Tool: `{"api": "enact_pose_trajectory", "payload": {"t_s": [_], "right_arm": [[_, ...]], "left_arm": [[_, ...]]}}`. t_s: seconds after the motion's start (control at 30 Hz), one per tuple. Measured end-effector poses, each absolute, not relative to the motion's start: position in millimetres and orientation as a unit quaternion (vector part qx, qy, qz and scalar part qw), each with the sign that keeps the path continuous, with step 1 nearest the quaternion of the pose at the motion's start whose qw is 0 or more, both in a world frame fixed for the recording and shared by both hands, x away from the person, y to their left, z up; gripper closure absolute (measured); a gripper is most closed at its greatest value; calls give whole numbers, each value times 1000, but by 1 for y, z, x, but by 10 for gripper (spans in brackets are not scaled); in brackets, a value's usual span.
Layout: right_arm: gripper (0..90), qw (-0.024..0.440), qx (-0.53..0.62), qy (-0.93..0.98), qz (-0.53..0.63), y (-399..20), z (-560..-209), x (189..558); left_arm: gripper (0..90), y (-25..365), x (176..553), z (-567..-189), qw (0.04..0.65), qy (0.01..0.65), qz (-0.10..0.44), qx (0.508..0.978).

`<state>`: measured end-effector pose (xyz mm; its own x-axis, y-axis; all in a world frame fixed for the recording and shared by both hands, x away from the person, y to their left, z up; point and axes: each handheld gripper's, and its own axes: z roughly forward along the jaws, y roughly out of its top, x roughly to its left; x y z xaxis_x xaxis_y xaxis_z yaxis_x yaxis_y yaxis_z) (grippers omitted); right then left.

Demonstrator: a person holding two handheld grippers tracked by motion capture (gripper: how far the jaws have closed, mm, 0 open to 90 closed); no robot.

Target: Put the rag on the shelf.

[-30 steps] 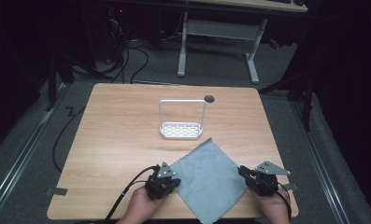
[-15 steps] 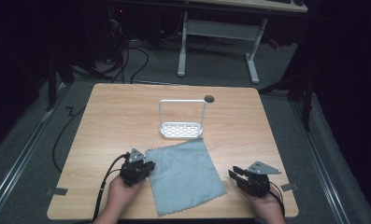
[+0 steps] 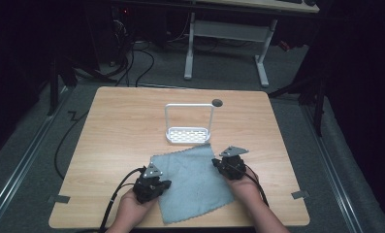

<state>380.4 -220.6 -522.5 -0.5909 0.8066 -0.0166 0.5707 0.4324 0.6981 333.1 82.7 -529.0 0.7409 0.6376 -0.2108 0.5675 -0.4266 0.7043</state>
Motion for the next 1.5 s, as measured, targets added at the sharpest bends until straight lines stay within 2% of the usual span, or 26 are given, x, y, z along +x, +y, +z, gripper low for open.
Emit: {"api": "enact_pose_trajectory", "payload": {"t_s": [0.17, 0.33, 0.53, 0.7, 0.77, 0.87, 0.93, 0.97, 1.0, 1.17, 1.3, 1.43, 1.5], "right_arm": [[900, 169, 418, 829, 331, -221, -524, 377], [900, 163, 408, 833, 336, -224, -524, 352], [900, 151, 400, 839, 337, -231, -523, 321], [900, 135, 394, 839, 351, -237, -525, 297], [889, 121, 397, 834, 363, -241, -525, 294], [857, 132, 398, 818, 393, -245, -519, 294], [827, 145, 398, 814, 397, -247, -517, 297], [787, 151, 402, 814, 392, -250, -519, 300], [787, 151, 402, 814, 392, -250, -519, 300], [766, 155, 412, 807, 394, -256, -520, 303], [738, 161, 412, 805, 395, -259, -519, 302], [679, 168, 412, 805, 394, -260, -520, 302], [652, 172, 413, 803, 393, -260, -521, 303]], "left_arm": [[900, 94, 345, -531, 407, 368, 42, 835], [900, 100, 348, -531, 408, 380, 31, 829], [900, 97, 320, -529, 403, 352, -7, 845], [898, 91, 299, -527, 392, 325, -4, 860], [861, 93, 300, -524, 395, 323, 1, 860], [823, 103, 310, -518, 427, 340, 27, 837], [772, 114, 324, -517, 440, 373, 46, 815], [711, 119, 332, -518, 443, 390, 53, 806], [711, 123, 340, -520, 441, 407, 59, 798], [569, 121, 369, -524, 425, 449, 89, 781], [578, 111, 375, -530, 404, 448, 96, 791], [660, 106, 369, -532, 407, 439, 100, 794], [735, 104, 367, -533, 414, 434, 98, 794]]}}
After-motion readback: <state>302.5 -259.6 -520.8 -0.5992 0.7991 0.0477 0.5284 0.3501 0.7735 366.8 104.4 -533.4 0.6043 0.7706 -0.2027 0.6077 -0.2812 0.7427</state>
